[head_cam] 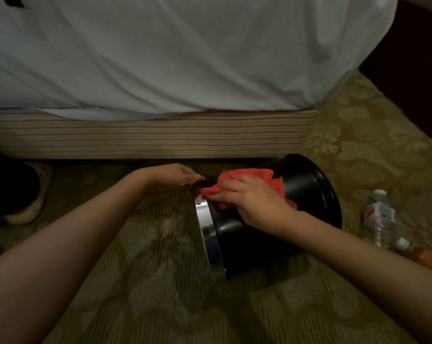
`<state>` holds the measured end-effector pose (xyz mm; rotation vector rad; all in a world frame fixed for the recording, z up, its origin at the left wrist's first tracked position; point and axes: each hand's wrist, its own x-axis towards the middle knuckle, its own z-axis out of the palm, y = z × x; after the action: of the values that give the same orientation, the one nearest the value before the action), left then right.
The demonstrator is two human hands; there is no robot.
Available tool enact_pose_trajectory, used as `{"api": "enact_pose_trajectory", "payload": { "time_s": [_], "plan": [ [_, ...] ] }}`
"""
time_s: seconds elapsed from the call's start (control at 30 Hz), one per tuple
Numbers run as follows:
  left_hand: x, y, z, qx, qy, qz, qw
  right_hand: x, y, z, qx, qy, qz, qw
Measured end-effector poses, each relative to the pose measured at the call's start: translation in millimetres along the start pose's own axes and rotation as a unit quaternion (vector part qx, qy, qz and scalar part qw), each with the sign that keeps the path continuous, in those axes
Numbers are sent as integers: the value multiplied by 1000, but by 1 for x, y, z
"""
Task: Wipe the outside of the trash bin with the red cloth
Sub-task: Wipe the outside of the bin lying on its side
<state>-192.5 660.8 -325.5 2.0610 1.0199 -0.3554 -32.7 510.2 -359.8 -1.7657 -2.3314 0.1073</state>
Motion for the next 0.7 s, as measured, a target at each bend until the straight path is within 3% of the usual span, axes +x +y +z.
{"api": "enact_pose_trajectory", "payload": {
  "time_s": [0.13, 0.2, 0.33, 0.4, 0.47, 0.57, 0.63, 0.7],
  "plan": [
    [-2, 2, 4, 4, -3, -3, 1000, -17, 58, -23, -92, 0, 192, 977],
    [-1, 4, 4, 2, 0, -5, 1000, -9, 51, -21, -93, -4, 230, 969],
    [2, 2, 6, -9, 19, 5, 1000, 1, -23, 13, -22, 43, 34, 998],
    [3, 0, 7, -24, 23, 0, 999, 5, -23, 12, -23, 40, -7, 999],
    [1, 1, 6, -31, 11, -7, 999, 11, 12, -3, -63, 9, 79, 995],
    [0, 1, 4, -30, -8, -6, 999, 12, 70, -29, -128, -73, 280, 949],
    [1, 0, 3, -26, -9, -1, 1000, 14, 79, -31, -142, -91, 328, 929],
    [1, -2, 4, -21, -12, 0, 1000, 22, 66, -23, -143, -88, 316, 934]
  ]
}}
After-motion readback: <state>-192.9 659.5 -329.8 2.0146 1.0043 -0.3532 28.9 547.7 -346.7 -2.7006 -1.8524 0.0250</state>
